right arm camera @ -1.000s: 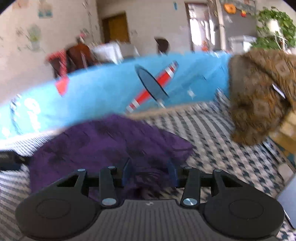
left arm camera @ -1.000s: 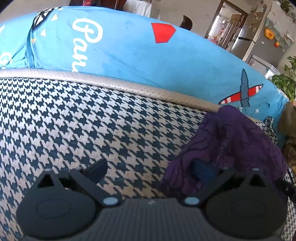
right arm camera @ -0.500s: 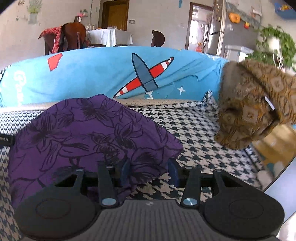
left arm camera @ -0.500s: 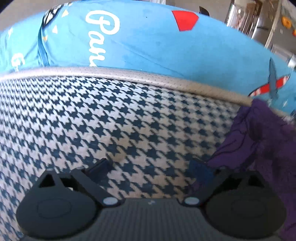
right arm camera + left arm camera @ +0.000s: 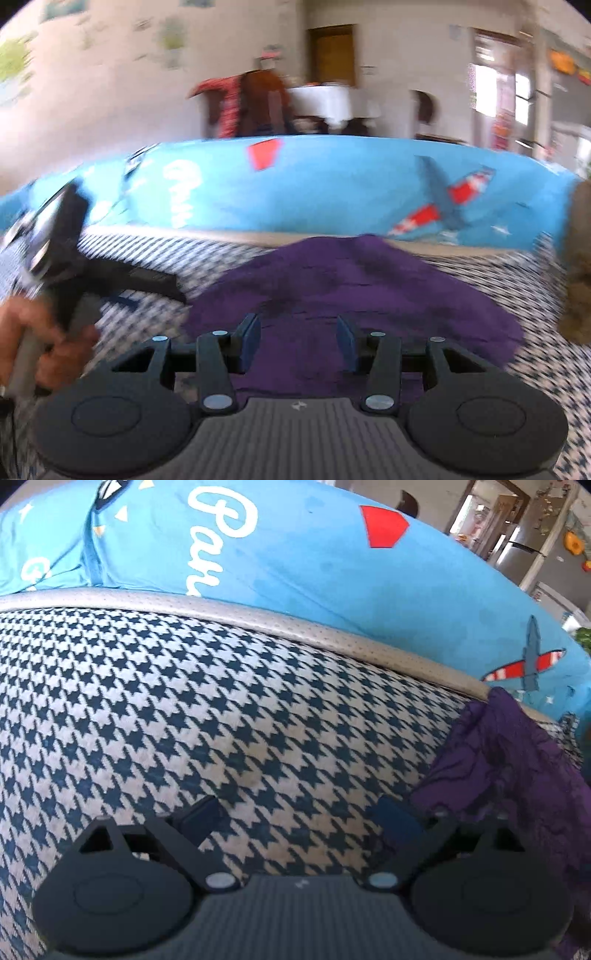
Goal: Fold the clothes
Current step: 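Press the folded blouse bundle down with the right gripper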
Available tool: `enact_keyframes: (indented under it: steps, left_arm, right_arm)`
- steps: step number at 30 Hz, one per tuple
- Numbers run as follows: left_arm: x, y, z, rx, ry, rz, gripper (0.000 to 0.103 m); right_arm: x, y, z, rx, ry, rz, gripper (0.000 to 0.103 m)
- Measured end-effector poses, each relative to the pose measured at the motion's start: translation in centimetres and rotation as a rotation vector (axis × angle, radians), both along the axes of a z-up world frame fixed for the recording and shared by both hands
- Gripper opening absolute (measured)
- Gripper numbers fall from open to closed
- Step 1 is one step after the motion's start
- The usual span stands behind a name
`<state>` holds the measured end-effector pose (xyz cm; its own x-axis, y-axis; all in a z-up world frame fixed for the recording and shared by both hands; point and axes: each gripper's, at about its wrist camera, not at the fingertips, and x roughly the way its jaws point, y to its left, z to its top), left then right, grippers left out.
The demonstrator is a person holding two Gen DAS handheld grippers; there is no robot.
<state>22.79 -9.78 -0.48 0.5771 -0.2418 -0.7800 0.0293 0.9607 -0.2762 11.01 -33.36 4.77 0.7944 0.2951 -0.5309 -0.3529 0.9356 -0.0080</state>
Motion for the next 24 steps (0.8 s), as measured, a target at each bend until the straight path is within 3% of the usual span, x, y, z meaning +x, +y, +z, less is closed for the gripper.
enact_keyframes:
  steps: [5,12,19,24]
  left_arm:
    - [-0.3,0.3,0.5,-0.05,0.005,-0.089,0.096]
    - [-0.6,0.1,0.5,-0.088,0.021,-0.176,0.096]
    - [-0.8,-1.4,-0.6,-0.051,0.025,-0.214,0.098]
    - [-1.1,-2.5,-0.9,0.063,-0.042,-0.172,0.1]
  right_arm:
    - [-0.4,4.0,-2.0,-0.105,0.02,0.112,0.045]
    - [-0.1,5.2,-4.6,-0.282,0.023,0.126,0.045]
    - [0.8,2.8,-4.6,-0.196,0.073,0.067,0.045]
    - [0.8,2.7,-4.8,-0.195,0.068,0.074,0.045]
